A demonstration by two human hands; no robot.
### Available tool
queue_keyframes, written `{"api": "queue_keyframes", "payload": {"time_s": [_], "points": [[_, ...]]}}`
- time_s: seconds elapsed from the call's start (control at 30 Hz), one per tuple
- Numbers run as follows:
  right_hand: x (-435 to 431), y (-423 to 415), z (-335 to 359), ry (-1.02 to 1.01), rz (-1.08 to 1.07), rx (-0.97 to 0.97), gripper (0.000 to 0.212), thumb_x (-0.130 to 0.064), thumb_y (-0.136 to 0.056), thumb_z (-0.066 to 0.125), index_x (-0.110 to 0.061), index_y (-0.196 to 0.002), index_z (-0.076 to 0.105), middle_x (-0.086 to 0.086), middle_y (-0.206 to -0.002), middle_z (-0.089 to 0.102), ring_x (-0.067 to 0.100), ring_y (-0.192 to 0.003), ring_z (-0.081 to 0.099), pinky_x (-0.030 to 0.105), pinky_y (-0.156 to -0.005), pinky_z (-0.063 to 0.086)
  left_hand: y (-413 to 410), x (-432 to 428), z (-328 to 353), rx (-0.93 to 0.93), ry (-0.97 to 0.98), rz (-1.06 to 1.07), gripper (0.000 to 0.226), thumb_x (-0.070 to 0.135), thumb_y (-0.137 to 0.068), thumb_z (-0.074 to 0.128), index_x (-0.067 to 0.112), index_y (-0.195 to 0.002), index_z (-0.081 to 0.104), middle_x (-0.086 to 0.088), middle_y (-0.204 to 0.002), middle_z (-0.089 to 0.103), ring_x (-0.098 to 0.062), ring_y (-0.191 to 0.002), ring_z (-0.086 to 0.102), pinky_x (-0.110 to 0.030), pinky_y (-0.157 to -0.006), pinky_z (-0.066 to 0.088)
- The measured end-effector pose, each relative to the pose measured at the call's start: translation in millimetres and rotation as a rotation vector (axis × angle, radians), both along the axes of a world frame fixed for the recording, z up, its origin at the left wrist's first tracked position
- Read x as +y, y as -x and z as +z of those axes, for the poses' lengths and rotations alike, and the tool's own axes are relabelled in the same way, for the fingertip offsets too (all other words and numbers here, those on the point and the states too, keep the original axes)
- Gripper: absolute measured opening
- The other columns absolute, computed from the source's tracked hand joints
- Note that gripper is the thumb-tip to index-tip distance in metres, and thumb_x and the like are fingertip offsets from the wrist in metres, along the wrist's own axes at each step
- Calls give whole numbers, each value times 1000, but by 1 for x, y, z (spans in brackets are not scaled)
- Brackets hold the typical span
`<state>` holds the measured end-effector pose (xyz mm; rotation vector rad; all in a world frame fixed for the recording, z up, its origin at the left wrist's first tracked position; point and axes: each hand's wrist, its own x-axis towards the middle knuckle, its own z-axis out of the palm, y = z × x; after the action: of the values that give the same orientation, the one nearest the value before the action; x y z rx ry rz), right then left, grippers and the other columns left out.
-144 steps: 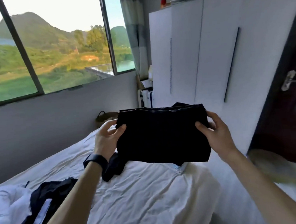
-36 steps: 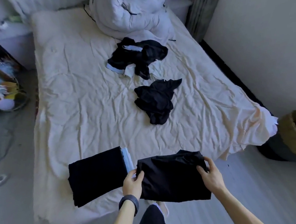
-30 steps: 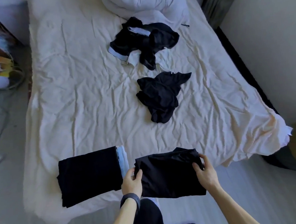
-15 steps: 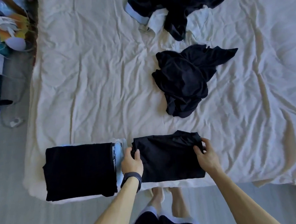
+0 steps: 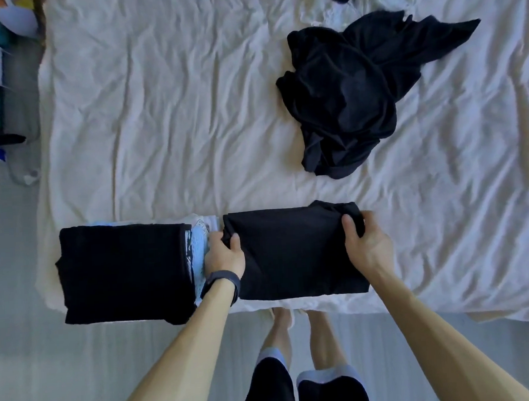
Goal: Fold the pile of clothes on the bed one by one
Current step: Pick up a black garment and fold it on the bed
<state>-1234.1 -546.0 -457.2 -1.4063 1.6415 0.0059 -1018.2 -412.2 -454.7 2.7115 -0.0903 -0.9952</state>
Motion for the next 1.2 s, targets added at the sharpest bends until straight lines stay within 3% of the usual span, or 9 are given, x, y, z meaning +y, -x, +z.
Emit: {"api": "queue_keyframes", "payload": {"time_s": [0.1,0.2,0.27,0.37,0.47,0.73,0.87,1.03,1.2], "points": [[-8,-2,-4,-1,69,103,41,-55,-102,42,-20,-120,50,-2,-93,61,32,-97,62,37,-66,41,1,-5,-2,-31,-8,-24,43,43,-104,40,11,-132,42,-17,-116,63,-38,-102,63,-39,-78,46],[-3,-5,1,74,45,191,56,-59,-98,46,-19,-137,45,8,-128,57,33,-113,58,42,-84,47,32,2,-3,-232,122,-92,51,38,-102,47,12,-145,37,-15,-139,52,-37,-121,54,-44,-90,44],[16,-4,4,284,94,233,63,-57,-96,52,-19,-144,39,11,-148,41,35,-123,51,49,-95,45,63,16,-1,-423,120,-363,61,37,-97,54,14,-151,37,-14,-153,39,-36,-133,43,-52,-107,34],[46,-7,-1,656,384,186,55,-41,-99,57,-20,-148,47,10,-159,36,32,-143,38,51,-112,36,90,25,-7,-437,222,-812,68,47,-94,50,23,-155,34,-9,-163,25,-31,-151,23,-56,-119,13],[51,-8,-23,738,621,154,53,-36,-100,52,-26,-151,47,7,-163,33,24,-153,25,55,-120,25,84,11,-23,-438,215,-1066,72,54,-94,45,30,-158,25,-4,-167,14,-25,-154,9,-58,-120,8],[33,7,-83,702,733,249,61,-55,-102,39,-32,-158,33,4,-168,21,19,-157,8,50,-126,6,37,12,-77,-418,55,-1177,69,69,-96,30,49,-156,4,8,-168,-2,-32,-154,-6,-65,-116,-10],[32,7,-89,718,713,226,61,-56,-102,37,-31,-158,32,4,-168,20,19,-157,5,54,-125,7,37,10,-80,-420,81,-1164,70,70,-95,30,49,-156,4,7,-168,-2,-32,-154,-8,-66,-116,-7],[37,12,-96,808,643,254,65,-58,-100,43,-28,-157,36,9,-167,23,25,-155,18,57,-124,15,38,13,-83,-463,96,-1148,71,73,-93,32,48,-156,10,0,-168,1,-31,-154,0,-67,-115,-5],[38,6,-107,727,646,272,67,-60,-99,38,-32,-160,27,6,-169,15,24,-157,10,57,-124,7,37,11,-96,-482,65,-1157,72,74,-93,29,48,-156,7,0,-168,0,-32,-154,1,-69,-114,-5]]}}
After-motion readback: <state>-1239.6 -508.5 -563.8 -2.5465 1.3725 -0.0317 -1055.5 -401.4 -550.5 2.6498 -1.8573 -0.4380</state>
